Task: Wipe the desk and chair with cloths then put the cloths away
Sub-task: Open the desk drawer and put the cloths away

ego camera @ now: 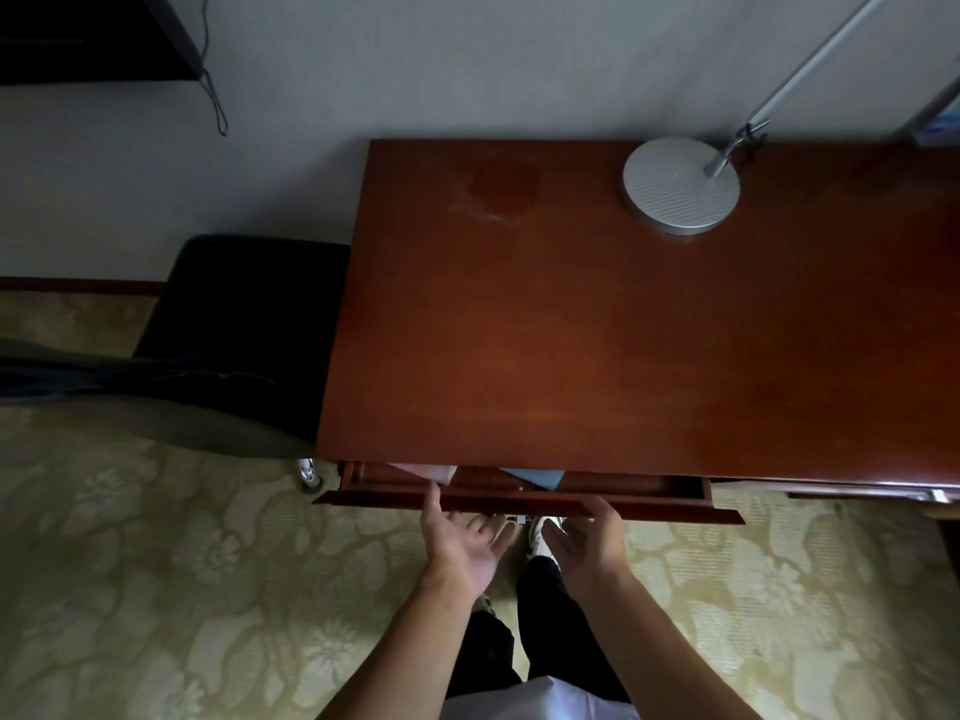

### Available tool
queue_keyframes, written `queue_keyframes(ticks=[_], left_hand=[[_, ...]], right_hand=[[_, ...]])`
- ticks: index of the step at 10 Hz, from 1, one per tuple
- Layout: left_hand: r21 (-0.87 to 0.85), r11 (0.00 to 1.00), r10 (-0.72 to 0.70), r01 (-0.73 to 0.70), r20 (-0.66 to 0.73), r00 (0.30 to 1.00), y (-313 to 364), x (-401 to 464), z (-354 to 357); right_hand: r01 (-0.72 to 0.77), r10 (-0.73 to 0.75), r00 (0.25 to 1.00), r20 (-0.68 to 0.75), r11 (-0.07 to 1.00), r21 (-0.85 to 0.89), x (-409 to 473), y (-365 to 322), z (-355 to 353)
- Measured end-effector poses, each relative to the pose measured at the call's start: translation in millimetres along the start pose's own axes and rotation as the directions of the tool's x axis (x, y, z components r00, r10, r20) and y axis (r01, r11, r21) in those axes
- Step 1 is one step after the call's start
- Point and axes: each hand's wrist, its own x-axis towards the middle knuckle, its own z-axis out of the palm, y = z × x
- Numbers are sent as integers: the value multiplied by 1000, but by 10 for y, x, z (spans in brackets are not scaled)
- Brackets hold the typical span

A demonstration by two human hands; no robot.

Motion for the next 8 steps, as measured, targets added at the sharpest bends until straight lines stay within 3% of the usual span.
queue_keyframes(ticks=[4,7,8], left_hand=[[26,999,22,-22,28,999,244,249,464],[182,983,16,-34,101,995,306,202,383],[366,930,4,-39,95,995,359,52,345]], right_hand=[[-47,39,994,103,997,67,192,-401,355],[53,-23,993,115,962,-269,249,-349,309],[85,-43,993,113,912,-401,115,-327,387]])
